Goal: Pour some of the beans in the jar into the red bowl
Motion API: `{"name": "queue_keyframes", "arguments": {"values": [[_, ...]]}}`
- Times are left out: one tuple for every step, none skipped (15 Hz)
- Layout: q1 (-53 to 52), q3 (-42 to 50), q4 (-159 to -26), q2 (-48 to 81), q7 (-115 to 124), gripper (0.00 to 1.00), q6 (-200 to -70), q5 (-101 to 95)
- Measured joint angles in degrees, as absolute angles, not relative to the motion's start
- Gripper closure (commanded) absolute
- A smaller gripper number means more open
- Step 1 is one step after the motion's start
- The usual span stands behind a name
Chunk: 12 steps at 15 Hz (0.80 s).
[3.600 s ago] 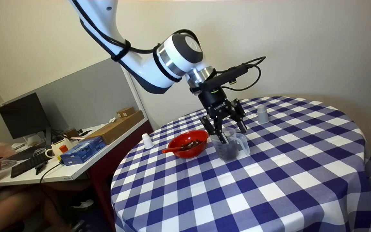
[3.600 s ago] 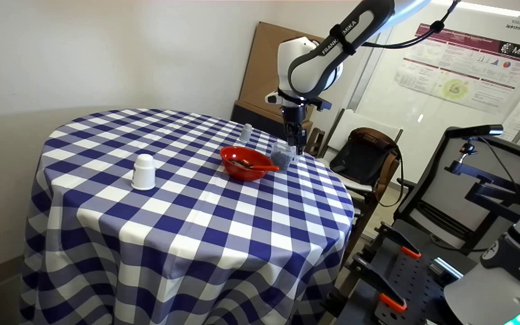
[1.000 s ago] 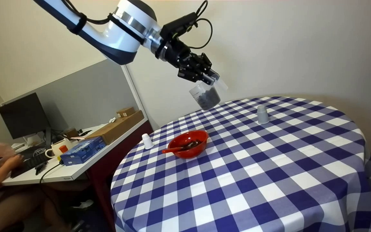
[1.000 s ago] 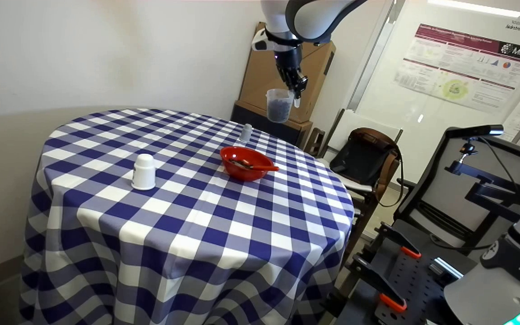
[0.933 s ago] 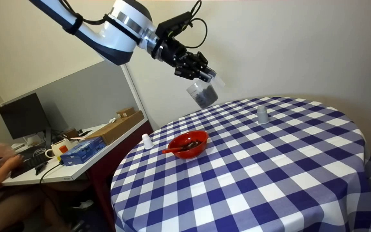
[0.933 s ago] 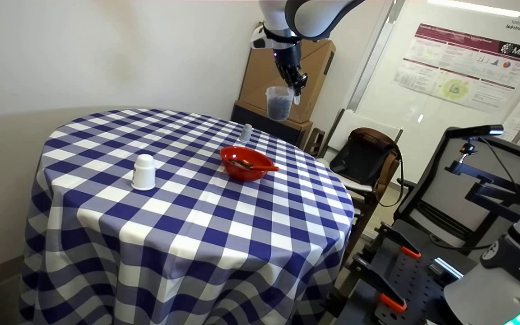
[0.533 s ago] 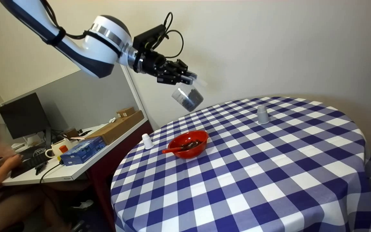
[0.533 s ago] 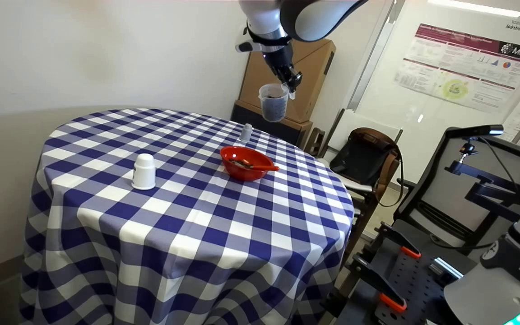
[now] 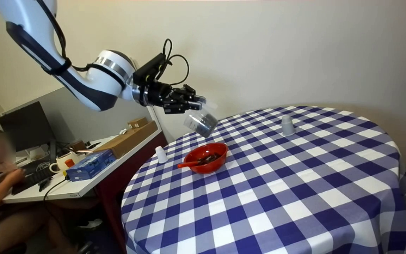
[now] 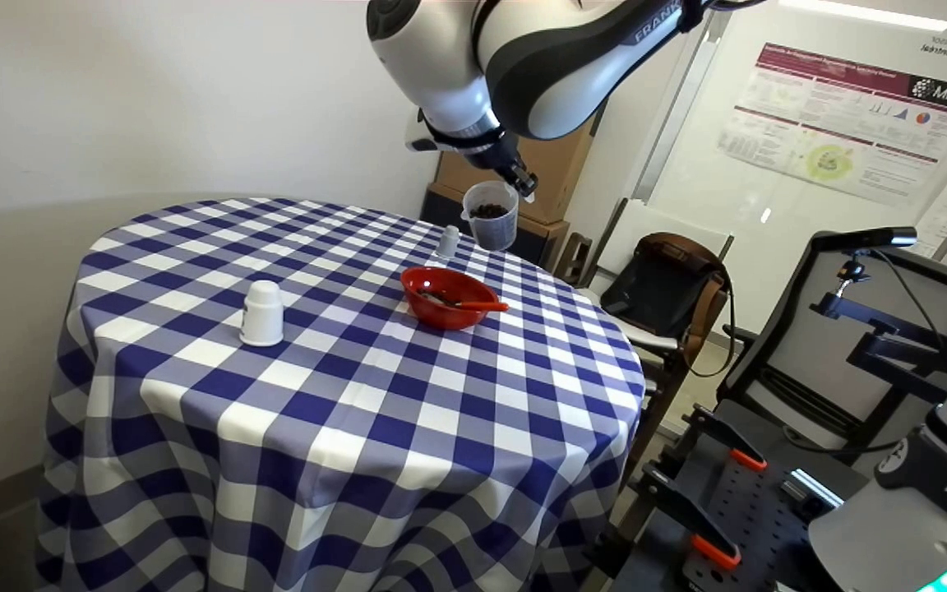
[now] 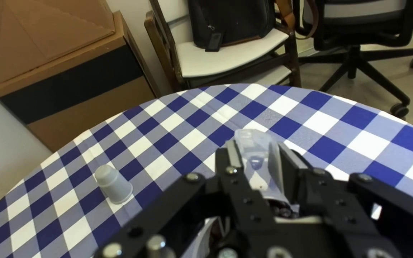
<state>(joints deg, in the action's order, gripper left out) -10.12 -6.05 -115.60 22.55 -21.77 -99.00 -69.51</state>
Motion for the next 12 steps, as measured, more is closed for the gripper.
{"name": "queue_keyframes", "arguments": {"values": [[-10.42,-6.15,-115.53,23.66,-20.71,0.88,-97.76,-70.7],[-10.73,-6.21,-115.39,24.8,-19.75,0.88,-96.48,-71.9],[-11.04,-6.26,-115.17,25.96,-18.95,0.88,-95.16,-73.14],[-11.36,-6.3,-114.88,27.08,-18.31,0.88,-93.86,-74.36],[-11.68,-6.35,-114.5,28.2,-17.79,0.88,-92.64,-75.58],[-12.03,-6.43,-114.06,29.29,-17.29,0.88,-91.41,-76.84],[-12.43,-6.49,-113.53,30.37,-16.75,0.88,-90.18,-78.31],[-12.85,-6.54,-113.0,31.41,-16.21,0.88,-89.02,-79.71],[-13.31,-6.6,-112.45,32.42,-15.73,0.88,-87.92,-81.12],[-13.78,-6.65,-111.9,33.41,-15.31,0.88,-86.79,-82.5],[-14.26,-6.67,-111.4,34.36,-14.88,0.88,-85.69,-83.95],[-14.7,-6.68,-110.96,35.28,-14.57,0.88,-84.6,-85.35]]}}
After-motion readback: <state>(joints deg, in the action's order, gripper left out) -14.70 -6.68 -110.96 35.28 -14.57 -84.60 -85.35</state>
